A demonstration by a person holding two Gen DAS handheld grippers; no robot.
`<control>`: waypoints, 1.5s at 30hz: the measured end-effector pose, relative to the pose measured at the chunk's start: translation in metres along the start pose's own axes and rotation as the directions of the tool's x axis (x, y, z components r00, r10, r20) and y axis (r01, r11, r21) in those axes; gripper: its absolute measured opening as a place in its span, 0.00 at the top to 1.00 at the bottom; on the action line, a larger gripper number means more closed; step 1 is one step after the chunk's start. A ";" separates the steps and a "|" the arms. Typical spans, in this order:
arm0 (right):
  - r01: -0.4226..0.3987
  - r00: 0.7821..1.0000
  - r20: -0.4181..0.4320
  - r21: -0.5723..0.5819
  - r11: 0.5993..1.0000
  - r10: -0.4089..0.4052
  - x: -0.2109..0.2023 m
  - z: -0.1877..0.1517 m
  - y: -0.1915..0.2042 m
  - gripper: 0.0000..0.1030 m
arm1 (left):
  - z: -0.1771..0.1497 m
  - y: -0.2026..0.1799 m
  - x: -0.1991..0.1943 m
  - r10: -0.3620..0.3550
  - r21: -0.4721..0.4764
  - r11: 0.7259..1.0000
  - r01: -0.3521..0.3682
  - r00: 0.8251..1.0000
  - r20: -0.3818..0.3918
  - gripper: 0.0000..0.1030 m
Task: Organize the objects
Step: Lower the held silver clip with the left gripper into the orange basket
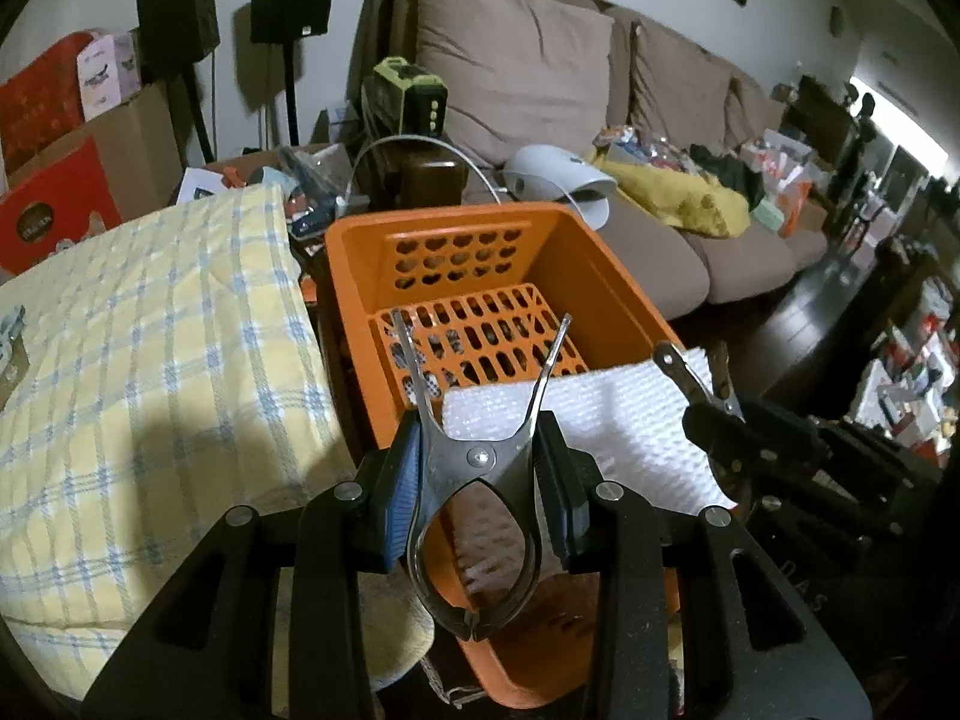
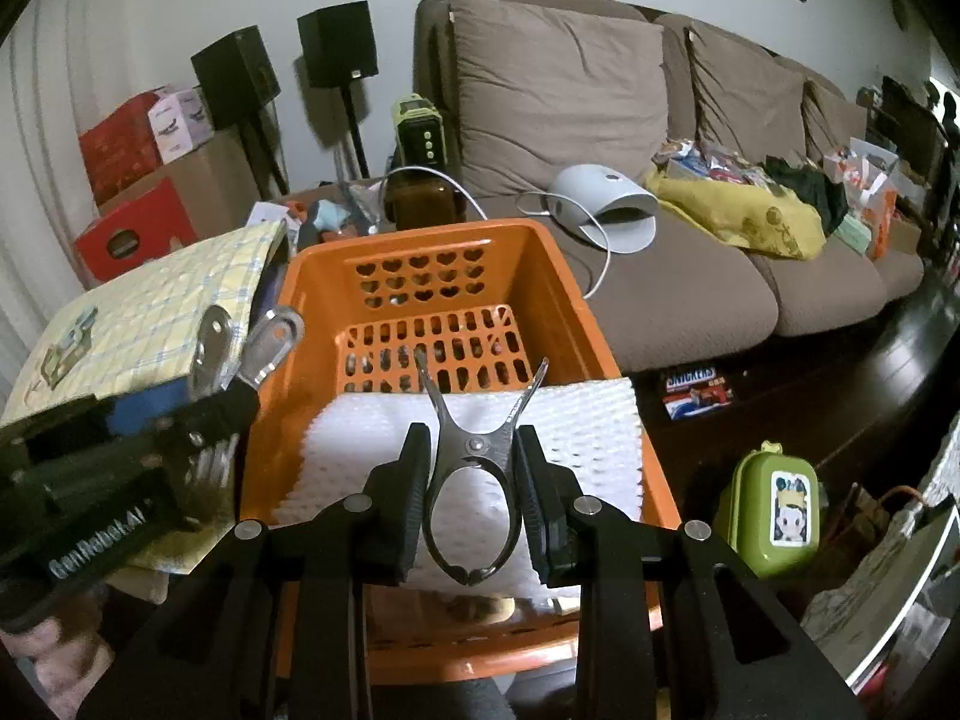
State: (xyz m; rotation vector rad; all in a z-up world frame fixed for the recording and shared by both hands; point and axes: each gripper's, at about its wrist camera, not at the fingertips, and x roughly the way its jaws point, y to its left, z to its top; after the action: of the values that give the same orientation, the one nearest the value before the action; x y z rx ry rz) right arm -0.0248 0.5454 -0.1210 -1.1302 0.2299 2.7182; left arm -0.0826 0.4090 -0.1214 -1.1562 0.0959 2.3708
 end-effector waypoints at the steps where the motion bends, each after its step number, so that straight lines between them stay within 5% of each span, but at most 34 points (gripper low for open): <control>1: 0.000 1.000 -0.003 -0.003 1.000 0.000 0.000 -0.001 -0.001 0.73 | -0.002 -0.001 0.002 -0.003 -0.001 1.000 0.003 1.000 -0.006 0.67; 45: -0.013 0.995 -0.094 -0.010 1.000 0.012 0.021 -0.015 0.001 0.73 | -0.026 -0.007 0.033 0.007 0.009 1.000 -0.007 0.998 -0.069 0.67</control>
State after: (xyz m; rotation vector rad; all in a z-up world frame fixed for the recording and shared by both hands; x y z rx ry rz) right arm -0.0294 0.5441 -0.1464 -1.2654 0.2376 2.6829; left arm -0.0776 0.4217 -0.1611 -1.2361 0.1333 2.3343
